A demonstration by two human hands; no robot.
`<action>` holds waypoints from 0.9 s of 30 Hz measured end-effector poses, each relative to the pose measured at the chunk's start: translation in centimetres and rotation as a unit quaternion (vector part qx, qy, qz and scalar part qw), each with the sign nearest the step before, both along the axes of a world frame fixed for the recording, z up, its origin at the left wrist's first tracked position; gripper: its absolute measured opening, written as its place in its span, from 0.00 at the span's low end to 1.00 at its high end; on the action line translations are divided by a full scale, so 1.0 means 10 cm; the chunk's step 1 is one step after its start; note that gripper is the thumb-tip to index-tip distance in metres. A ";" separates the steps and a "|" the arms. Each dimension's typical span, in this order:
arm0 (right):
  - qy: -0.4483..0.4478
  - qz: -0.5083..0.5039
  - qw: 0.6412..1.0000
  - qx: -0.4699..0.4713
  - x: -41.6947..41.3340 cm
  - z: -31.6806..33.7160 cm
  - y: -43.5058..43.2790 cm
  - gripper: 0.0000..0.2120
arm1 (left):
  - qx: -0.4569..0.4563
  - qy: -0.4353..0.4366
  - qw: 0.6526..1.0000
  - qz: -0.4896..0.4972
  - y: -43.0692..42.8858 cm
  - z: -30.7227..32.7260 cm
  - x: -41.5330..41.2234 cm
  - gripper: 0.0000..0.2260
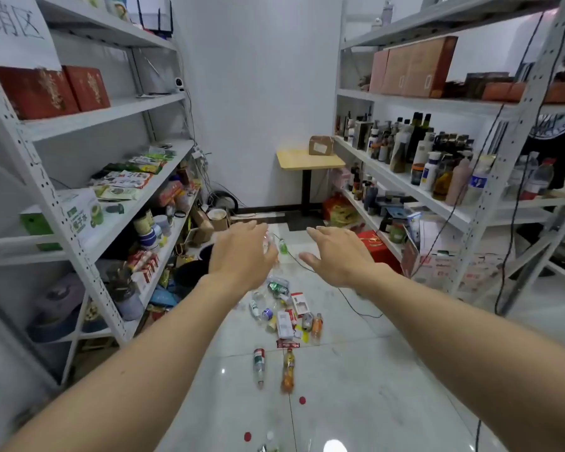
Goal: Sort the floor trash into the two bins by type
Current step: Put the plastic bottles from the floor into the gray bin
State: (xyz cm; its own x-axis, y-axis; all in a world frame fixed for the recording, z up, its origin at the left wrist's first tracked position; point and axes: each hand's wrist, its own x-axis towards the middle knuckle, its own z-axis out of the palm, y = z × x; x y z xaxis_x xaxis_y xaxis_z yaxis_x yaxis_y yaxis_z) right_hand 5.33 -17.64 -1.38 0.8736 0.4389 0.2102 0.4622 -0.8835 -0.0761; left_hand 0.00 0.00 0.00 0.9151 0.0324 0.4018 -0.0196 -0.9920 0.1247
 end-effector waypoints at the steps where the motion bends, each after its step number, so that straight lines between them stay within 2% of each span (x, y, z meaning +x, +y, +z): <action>1: 0.008 -0.008 1.000 -0.006 0.01 -0.04 -0.02 0.27 | 0.009 0.009 1.000 -0.007 -0.03 -0.04 0.03 0.18; 8: 0.032 -0.032 0.998 -0.035 0.39 -0.33 -0.41 0.28 | 0.026 0.029 0.999 -0.013 -0.34 -0.33 0.47 0.20; 14: 0.032 -0.012 0.998 -0.046 1.23 -0.50 -0.92 0.28 | 0.030 0.050 0.998 -0.004 -0.92 -0.65 1.25 0.21; 21: 0.052 0.030 0.997 -0.047 2.34 -0.58 -1.58 0.26 | 0.015 0.092 0.994 0.060 -1.58 -0.92 2.24 0.20; 27: 0.059 0.058 0.996 -0.045 3.17 -0.66 -1.75 0.27 | 0.037 0.113 0.990 0.082 -1.83 -1.01 2.99 0.22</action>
